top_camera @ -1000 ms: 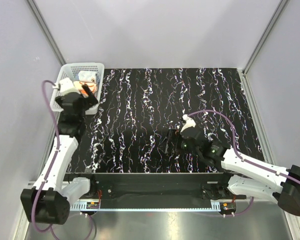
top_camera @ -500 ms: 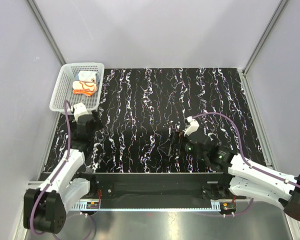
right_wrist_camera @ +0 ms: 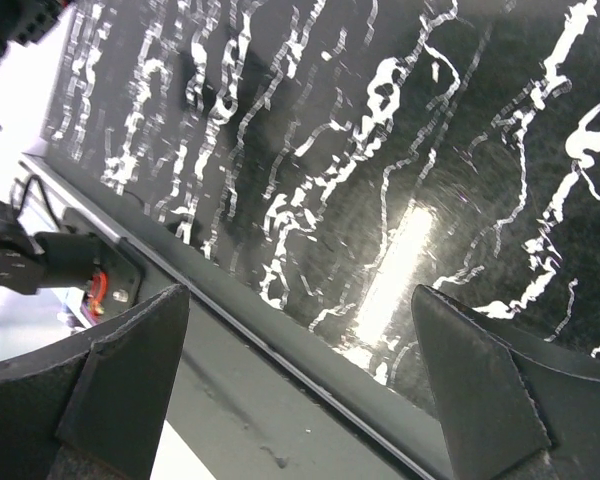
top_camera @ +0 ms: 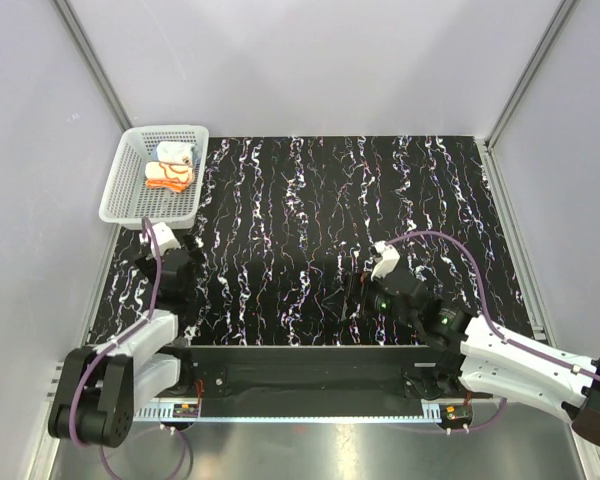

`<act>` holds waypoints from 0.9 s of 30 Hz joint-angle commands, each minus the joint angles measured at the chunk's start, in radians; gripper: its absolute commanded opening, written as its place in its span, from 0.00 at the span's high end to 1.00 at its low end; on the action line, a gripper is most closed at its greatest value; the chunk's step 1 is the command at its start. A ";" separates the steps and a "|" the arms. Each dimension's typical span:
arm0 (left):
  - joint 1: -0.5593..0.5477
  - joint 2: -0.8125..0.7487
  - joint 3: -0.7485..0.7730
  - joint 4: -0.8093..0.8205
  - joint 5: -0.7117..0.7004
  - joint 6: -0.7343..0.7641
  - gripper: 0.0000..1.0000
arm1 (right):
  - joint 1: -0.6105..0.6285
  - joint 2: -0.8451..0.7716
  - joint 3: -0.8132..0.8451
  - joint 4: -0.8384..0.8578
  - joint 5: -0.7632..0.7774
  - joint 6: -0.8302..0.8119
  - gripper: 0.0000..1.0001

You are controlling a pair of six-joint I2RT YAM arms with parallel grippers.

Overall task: Roll the towels
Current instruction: Place the rolled towel into the container

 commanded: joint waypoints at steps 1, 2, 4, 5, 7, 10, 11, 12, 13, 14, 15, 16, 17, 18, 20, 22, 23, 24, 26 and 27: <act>-0.002 0.050 -0.007 0.267 -0.033 0.061 0.05 | 0.012 0.008 -0.028 0.070 -0.003 -0.019 0.00; -0.002 0.068 0.011 0.266 -0.035 0.060 0.04 | 0.010 0.017 -0.031 0.079 -0.004 -0.025 0.00; 0.007 0.099 0.036 0.244 -0.025 0.061 0.05 | 0.010 0.043 -0.031 0.105 -0.001 -0.033 0.00; 0.007 0.134 0.046 0.254 0.002 0.081 0.06 | 0.012 0.054 -0.028 0.114 0.000 -0.047 0.00; 0.007 0.171 0.094 0.252 0.033 0.115 0.09 | 0.010 0.084 -0.017 0.142 0.002 -0.062 0.00; 0.011 0.240 0.161 0.189 0.039 0.133 0.11 | 0.012 0.124 -0.006 0.193 -0.015 -0.079 0.00; 0.011 0.246 0.166 0.182 0.053 0.146 0.12 | 0.012 0.132 0.006 0.199 -0.023 -0.088 0.00; 0.011 0.240 0.156 0.216 0.047 0.150 0.12 | 0.012 0.143 0.012 0.196 -0.021 -0.088 0.00; 0.011 0.230 0.117 0.255 0.048 0.163 0.12 | 0.012 0.155 0.021 0.196 -0.023 -0.096 0.00; 0.014 0.223 0.099 0.302 0.041 0.184 0.07 | 0.010 0.160 0.026 0.205 -0.026 -0.103 0.00; 0.024 0.228 0.094 0.344 0.034 0.177 0.05 | 0.012 0.166 0.029 0.208 -0.030 -0.108 0.00; 0.030 0.245 0.080 0.382 0.056 0.181 0.04 | 0.012 0.172 0.032 0.213 -0.027 -0.119 0.00; 0.030 0.295 0.091 0.416 0.080 0.222 0.04 | 0.012 0.177 0.031 0.219 -0.026 -0.120 0.00; 0.030 0.321 0.115 0.396 0.102 0.229 0.06 | 0.010 0.178 0.032 0.234 -0.027 -0.128 0.00; 0.035 0.367 0.218 0.270 0.105 0.216 0.03 | 0.012 0.181 0.044 0.240 -0.030 -0.145 0.00; 0.049 0.377 0.235 0.223 0.085 0.204 0.01 | 0.012 0.189 0.083 0.202 -0.020 -0.169 0.00; 0.049 0.366 0.217 0.226 0.090 0.203 0.01 | 0.012 0.192 0.098 0.173 -0.008 -0.179 0.00; 0.049 0.363 0.212 0.252 0.091 0.203 0.01 | 0.012 0.195 0.113 0.104 0.028 -0.182 0.00; 0.050 0.366 0.214 0.248 0.093 0.203 0.01 | 0.012 0.192 0.133 0.059 0.054 -0.191 0.00; 0.052 0.364 0.214 0.247 0.094 0.203 0.01 | 0.013 0.184 0.132 0.068 0.054 -0.194 0.00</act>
